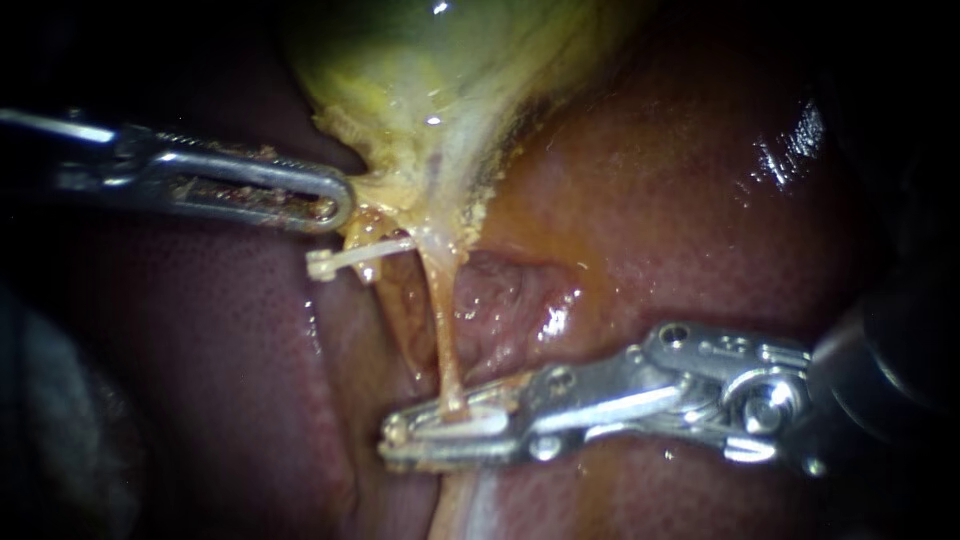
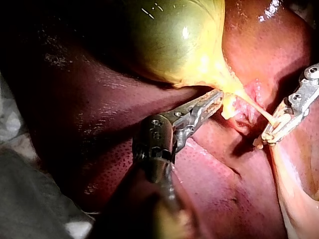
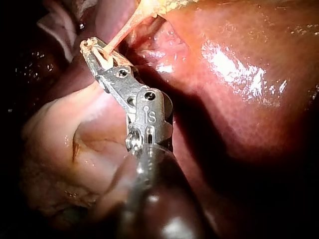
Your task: Clipping first clip right tube
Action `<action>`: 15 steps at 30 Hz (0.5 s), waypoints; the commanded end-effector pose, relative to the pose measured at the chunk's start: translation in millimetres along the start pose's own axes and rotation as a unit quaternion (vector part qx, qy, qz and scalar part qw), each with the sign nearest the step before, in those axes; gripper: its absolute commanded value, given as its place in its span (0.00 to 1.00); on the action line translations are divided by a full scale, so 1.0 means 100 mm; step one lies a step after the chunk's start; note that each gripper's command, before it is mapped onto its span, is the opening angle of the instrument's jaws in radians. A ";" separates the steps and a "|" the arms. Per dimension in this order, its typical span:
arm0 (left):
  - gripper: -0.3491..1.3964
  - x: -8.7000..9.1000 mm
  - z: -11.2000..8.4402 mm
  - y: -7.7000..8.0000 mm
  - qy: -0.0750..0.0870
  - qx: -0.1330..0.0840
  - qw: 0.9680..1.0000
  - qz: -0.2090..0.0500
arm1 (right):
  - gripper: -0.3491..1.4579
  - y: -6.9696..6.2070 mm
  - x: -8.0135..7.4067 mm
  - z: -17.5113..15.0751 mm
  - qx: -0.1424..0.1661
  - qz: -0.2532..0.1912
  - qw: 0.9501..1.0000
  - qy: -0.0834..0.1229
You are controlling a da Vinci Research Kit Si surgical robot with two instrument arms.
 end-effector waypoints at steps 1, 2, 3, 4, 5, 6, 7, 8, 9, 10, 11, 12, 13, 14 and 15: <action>0.00 0.000 0.000 0.000 0.000 0.000 1.000 0.000 | 0.00 0.001 -0.001 -0.002 -0.002 -0.001 1.000 -0.004; 0.00 0.000 0.000 0.000 0.000 0.000 1.000 0.000 | 0.00 0.000 -0.002 -0.004 -0.004 -0.001 1.000 -0.007; 0.00 0.000 0.000 0.000 0.000 0.000 1.000 0.000 | 0.00 0.000 -0.003 -0.005 -0.005 -0.001 1.000 -0.009; 0.00 0.000 0.000 -0.001 0.000 0.000 1.000 0.000 | 0.00 0.000 -0.004 -0.005 -0.007 -0.001 1.000 -0.012; 0.00 0.000 0.000 -0.001 0.000 0.000 1.000 0.000 | 0.00 0.000 -0.004 -0.006 -0.009 -0.002 1.000 -0.014; 0.00 0.000 0.000 -0.001 0.000 0.000 1.000 0.000 | 0.00 0.000 -0.004 -0.006 -0.009 -0.002 1.000 -0.014; 0.00 0.000 0.000 -0.001 0.000 0.000 1.000 0.000 | 0.00 0.000 -0.005 -0.006 -0.009 -0.002 1.000 -0.014; 0.00 0.000 0.000 -0.002 0.000 0.000 1.000 0.000 | 0.00 0.001 -0.004 -0.006 -0.009 -0.002 1.000 -0.014; 0.00 0.000 0.000 -0.002 0.000 0.000 1.000 0.000 | 0.00 0.001 -0.004 -0.005 -0.009 -0.002 1.000 -0.014; 0.00 0.000 0.000 -0.002 0.000 0.000 1.000 0.000 | 0.00 0.001 -0.004 -0.005 -0.009 -0.002 1.000 -0.014; 0.00 0.000 0.000 -0.002 0.000 0.000 1.000 0.000 | 0.00 0.001 -0.004 -0.005 -0.009 -0.002 1.000 -0.014; 0.00 0.000 0.000 -0.002 0.000 0.000 1.000 0.000 | 0.00 0.001 -0.004 -0.005 -0.009 -0.002 1.000 -0.014; 0.00 0.000 0.000 -0.002 0.000 0.000 1.000 0.000 | 0.00 0.002 -0.005 -0.005 -0.009 -0.002 1.000 -0.014; 0.00 0.000 0.000 -0.002 0.000 0.000 1.000 0.000 | 0.00 0.003 -0.005 -0.005 -0.009 -0.002 1.000 -0.014; 0.00 0.000 0.000 -0.002 0.000 0.000 1.000 0.000 | 0.00 0.005 -0.007 -0.004 -0.010 -0.003 1.000 -0.014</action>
